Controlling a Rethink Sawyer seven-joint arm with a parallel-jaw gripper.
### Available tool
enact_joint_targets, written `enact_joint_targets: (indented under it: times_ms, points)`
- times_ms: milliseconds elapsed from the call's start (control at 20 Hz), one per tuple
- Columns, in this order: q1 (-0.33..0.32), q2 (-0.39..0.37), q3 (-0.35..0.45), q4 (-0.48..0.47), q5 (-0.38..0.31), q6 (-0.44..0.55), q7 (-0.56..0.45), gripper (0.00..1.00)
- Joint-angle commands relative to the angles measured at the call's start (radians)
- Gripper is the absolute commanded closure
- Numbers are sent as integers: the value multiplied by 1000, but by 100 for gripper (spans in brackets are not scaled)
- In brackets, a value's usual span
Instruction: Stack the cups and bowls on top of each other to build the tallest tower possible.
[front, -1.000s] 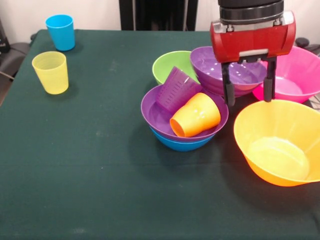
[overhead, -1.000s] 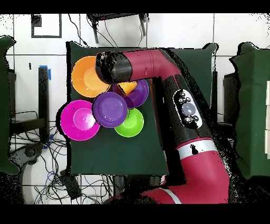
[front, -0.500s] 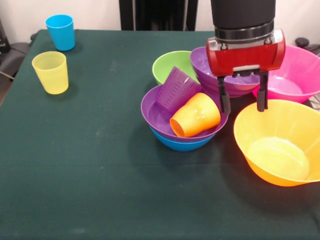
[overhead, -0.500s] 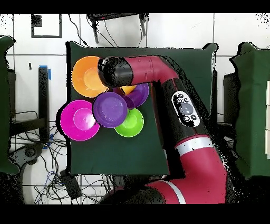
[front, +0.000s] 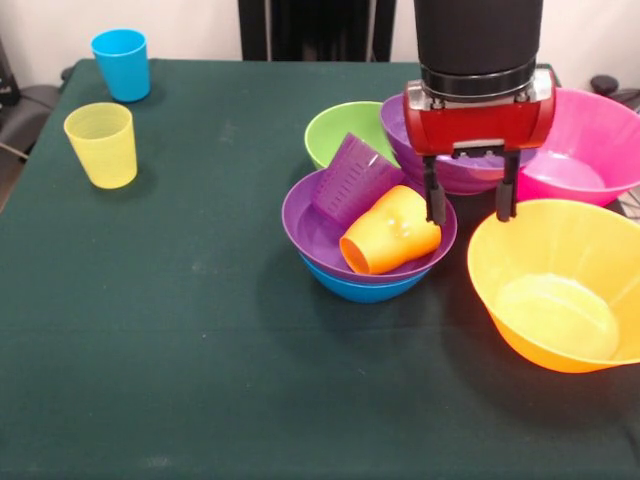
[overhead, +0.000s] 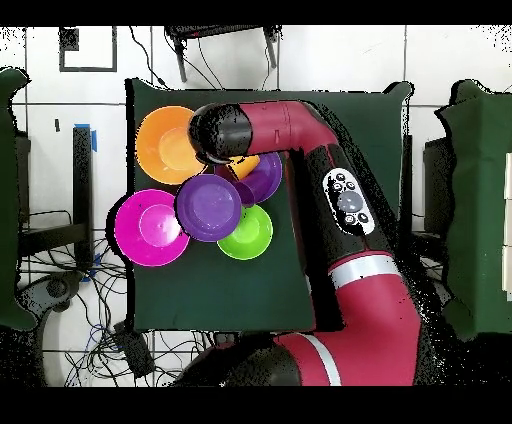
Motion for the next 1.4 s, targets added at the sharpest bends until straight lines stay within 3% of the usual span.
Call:
enact_joint_targets:
  times_ms: [50, 200, 650, 1150, 1250, 1400]
  points:
    - [56, 5, -45, -205, -1, 333, -47, 0]
    - [68, 16, -34, -288, 0, 438, -52, 0]
    - [93, 3, -47, -371, -66, 558, -78, 0]
    - [80, -8, -41, -330, -17, 526, -29, 0]
    - [74, -34, -49, -292, -21, 501, -35, 0]
    - [53, -133, -64, -119, -13, 420, -49, 0]
